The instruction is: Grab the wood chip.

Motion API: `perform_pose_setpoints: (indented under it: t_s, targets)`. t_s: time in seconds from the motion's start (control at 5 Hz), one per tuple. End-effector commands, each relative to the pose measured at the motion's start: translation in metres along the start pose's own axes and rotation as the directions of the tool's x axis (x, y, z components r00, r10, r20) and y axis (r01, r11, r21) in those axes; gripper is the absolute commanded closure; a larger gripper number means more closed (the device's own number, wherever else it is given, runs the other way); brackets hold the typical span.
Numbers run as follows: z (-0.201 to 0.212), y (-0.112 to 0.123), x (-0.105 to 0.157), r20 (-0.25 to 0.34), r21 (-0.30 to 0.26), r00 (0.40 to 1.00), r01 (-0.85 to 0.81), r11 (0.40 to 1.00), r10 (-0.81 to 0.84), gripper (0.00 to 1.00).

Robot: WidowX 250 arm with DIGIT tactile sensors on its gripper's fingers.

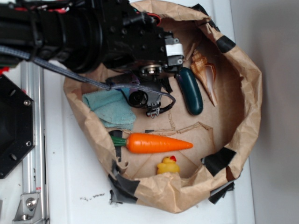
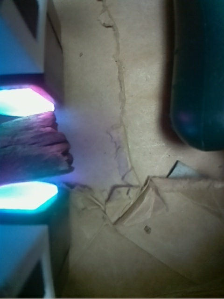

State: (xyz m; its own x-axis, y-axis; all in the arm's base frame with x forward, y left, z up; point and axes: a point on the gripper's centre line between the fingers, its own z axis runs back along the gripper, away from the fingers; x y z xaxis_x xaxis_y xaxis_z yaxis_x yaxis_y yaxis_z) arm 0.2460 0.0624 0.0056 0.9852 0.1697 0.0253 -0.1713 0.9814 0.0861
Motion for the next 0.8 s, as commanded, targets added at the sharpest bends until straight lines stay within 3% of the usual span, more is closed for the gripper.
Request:
perform_pose_setpoints:
  t_s: [0.0,0.2,0.4,0.6]
  targets:
    - [-0.005,-0.002,0.001,0.001,0.009,1.0,0.026,1.0,-0.026,1.0]
    - [0.019,-0.002,0.004,0.007,0.057,0.995,0.1,0.993,-0.101,1.0]
    - [0.07,-0.004,0.003,0.058,0.008,0.982,0.18,0.984,-0.181,1.0]
    - [0.12,-0.006,-0.004,0.073,-0.025,0.966,0.25,0.968,-0.247,1.0]
